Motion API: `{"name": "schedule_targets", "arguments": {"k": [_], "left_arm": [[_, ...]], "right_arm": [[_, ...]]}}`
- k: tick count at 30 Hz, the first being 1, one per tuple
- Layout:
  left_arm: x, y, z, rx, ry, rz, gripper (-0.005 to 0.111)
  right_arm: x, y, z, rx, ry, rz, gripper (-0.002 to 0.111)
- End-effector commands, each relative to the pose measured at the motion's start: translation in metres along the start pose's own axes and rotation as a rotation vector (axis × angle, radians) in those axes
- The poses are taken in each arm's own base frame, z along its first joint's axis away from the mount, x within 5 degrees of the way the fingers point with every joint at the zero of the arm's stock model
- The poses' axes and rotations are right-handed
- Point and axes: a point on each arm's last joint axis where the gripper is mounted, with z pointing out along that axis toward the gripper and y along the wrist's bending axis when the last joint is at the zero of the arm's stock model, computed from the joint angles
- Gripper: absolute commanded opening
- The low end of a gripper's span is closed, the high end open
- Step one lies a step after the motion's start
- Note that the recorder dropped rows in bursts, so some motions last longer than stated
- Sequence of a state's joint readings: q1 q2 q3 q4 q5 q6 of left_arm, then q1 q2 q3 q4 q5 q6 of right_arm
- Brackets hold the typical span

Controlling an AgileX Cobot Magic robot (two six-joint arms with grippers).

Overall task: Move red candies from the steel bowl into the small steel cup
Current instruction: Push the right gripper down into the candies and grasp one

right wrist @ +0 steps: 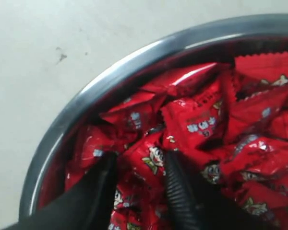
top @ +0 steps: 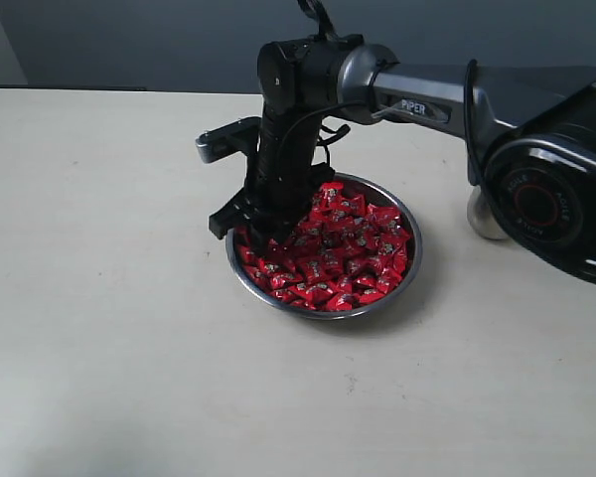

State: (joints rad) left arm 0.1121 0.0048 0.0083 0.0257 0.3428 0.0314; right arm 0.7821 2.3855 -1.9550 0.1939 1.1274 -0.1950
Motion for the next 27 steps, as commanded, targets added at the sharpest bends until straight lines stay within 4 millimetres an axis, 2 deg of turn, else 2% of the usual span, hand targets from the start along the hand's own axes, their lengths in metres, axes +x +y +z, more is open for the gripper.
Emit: {"name": "schedule_targets", "arguments": {"k": [1, 7, 20, 27], "left_arm": [[-0.004, 0.000, -0.001, 0.003, -0.022, 0.000, 0.000], [-0.004, 0.000, -0.001, 0.003, -0.022, 0.000, 0.000], [-0.004, 0.000, -0.001, 0.003, -0.022, 0.000, 0.000], [-0.004, 0.000, -0.001, 0.003, -0.022, 0.000, 0.000]], "right_arm": [[0.000, -0.002, -0.002, 0.014, 0.005, -0.018, 0.032], [0.001, -0.004, -0.002, 0.042, 0.015, -0.032, -0.001], [0.003, -0.006, -0.003, 0.063, 0.039, -0.043, -0.001], [0.000, -0.001, -0.024, 0.099, -0.012, -0.071, -0.001]]}}
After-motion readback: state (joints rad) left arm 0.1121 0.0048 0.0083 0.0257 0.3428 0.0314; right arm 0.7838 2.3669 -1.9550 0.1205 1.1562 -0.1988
